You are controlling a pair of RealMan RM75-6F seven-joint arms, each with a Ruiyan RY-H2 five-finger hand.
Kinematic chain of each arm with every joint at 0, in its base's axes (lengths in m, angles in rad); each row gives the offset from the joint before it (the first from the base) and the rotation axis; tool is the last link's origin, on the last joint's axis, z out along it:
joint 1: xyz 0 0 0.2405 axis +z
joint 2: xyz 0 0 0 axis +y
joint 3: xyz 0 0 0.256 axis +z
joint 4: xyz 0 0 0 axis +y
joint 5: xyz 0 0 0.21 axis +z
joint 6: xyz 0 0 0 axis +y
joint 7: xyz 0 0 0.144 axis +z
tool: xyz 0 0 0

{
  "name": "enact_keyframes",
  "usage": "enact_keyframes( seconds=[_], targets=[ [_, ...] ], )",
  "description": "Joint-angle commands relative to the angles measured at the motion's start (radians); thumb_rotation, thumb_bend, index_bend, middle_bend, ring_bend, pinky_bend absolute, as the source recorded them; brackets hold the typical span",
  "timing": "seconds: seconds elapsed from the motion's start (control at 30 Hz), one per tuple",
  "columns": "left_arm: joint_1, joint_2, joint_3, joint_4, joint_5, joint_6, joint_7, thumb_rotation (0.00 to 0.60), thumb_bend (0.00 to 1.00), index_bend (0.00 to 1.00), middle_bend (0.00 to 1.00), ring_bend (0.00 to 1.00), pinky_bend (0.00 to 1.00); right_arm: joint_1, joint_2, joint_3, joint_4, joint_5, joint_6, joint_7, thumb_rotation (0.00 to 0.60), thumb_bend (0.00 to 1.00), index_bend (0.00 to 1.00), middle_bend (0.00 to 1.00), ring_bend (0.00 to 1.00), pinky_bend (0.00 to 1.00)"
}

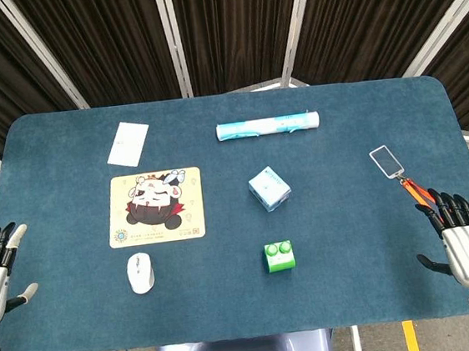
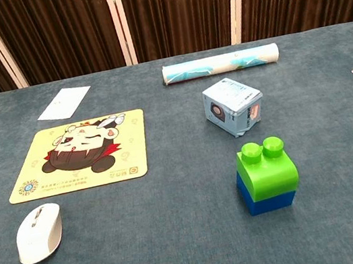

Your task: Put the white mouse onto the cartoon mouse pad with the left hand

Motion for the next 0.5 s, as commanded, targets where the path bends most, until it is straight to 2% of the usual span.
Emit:
enact_keyframes(
  seconds=[0.03, 0.5],
  targets=[
    [0.000, 0.000, 0.000, -0.001, -0.001, 0.000, 0.002, 0.600, 0.16, 0.00, 0.00, 0.00, 0.00, 0.000, 0.001, 0.000, -0.001, 0.000, 0.000, 0.002, 0.600, 0.12, 0.16, 0.00, 0.00, 0.00],
    [-0.003, 0.005, 0.003, -0.008, -0.003, -0.011, 0.014, 0.600, 0.16, 0.02, 0.00, 0.00, 0.00, 0.003, 0.001, -0.002, -0.002, 0.004, -0.009, -0.005, 0.600, 0.13, 0.16, 0.00, 0.00, 0.00]
  ],
)
